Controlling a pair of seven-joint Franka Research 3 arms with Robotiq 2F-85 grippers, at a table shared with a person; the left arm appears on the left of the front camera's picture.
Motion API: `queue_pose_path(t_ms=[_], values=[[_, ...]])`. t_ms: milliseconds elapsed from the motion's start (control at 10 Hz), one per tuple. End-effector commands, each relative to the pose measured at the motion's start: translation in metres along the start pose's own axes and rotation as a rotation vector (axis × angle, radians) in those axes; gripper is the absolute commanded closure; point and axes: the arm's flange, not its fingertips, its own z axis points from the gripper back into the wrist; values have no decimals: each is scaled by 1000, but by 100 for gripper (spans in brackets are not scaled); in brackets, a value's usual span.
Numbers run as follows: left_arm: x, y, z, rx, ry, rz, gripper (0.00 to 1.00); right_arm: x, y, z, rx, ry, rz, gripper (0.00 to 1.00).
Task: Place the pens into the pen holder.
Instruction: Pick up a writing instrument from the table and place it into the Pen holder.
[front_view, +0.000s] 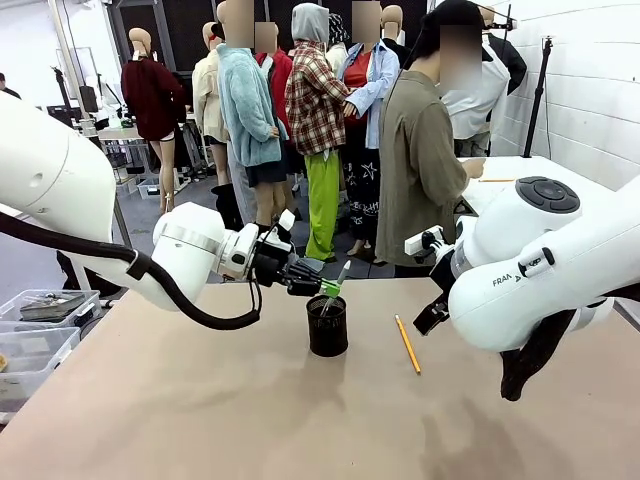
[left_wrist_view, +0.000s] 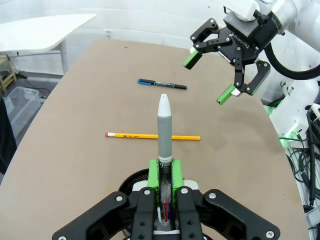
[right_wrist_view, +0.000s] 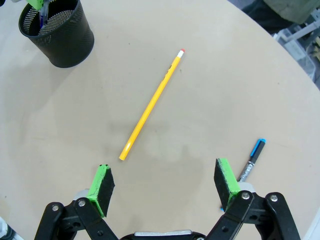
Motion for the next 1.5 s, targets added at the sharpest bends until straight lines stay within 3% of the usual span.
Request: queue_pose_path(t_ms=[0,200,500,700,1100,1400], values=[[-1,1,1,-10,19,9,93,-1,0,0,1,1,-1,0],[-2,1,3,-4,26,28,54,-1,0,0,1,1,-1,0],[4,-10,9,8,71,35,54,-1,0,0,1,1,-1,0],[22,-21,35,108,120,115,54,-1,0,0,1,1,-1,0],[77,-59,120,504,392,256,54,-1,0,0,1,1,-1,0],[94,-74,161,654,658,463,54,-1,0,0,1,1,-1,0]])
